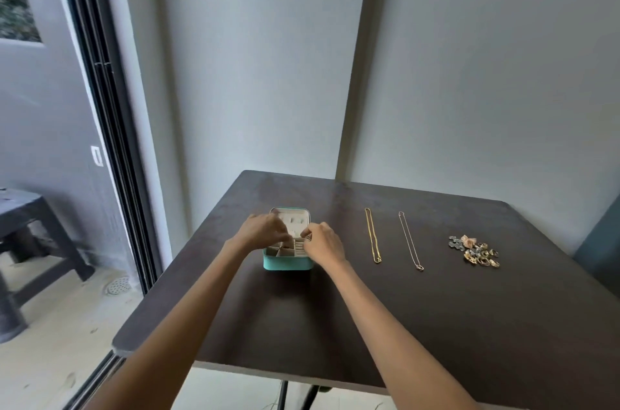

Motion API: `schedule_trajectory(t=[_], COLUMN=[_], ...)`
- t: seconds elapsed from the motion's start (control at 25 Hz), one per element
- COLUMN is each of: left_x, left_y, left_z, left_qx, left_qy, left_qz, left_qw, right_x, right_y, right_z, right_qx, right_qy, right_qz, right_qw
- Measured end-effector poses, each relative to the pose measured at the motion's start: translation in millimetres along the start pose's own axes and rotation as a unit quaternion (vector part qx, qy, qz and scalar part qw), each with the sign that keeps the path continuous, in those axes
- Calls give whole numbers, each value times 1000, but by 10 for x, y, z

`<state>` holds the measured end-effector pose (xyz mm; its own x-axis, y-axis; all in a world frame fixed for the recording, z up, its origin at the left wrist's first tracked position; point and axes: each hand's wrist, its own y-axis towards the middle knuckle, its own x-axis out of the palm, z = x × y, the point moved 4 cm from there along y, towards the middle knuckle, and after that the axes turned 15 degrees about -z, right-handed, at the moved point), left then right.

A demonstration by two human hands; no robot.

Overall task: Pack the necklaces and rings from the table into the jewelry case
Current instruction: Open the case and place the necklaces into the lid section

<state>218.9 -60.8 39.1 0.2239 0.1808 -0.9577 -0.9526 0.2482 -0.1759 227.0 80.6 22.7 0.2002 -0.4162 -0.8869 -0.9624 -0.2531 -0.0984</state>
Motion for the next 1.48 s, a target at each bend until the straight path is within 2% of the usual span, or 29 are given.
schedule_trajectory(t=[0.24,0.36,0.48,0.64,0.76,0.92,1.0,1.04,1.16,1.32,1.48], left_x=[41,85,146,145,176,155,68,18,-204,-468,-704], left_y=[-26,18,60,96,123,123,114,114,21,-42,-49], left_z=[21,90,160,101,74,34,31,34,75,218,393], left_qx=[8,-9,-28,-47,-60,-70,-36,-1,97,177,218], left_qy=[67,83,45,-16,-64,-86,-133,-196,-358,-422,-430], left_qz=[-132,-84,-33,-45,-28,-28,-30,-26,2,19,44], left_qw=[989,993,998,998,996,993,990,980,929,889,875], right_x=[92,117,122,134,138,124,110,89,-64,-427,-705], right_y=[-53,-71,-68,-56,-47,-38,-35,-36,-30,-81,-146], right_z=[46,44,48,70,75,81,89,95,54,-88,-150], right_qx=[3,2,-2,-8,-13,-20,-22,-22,-50,-119,-162], right_qy=[15,20,17,9,5,2,10,23,129,262,323], right_qz=[-5,-2,1,3,2,-5,-7,-5,22,55,43], right_qw=[1000,1000,1000,1000,1000,1000,1000,999,990,956,931])
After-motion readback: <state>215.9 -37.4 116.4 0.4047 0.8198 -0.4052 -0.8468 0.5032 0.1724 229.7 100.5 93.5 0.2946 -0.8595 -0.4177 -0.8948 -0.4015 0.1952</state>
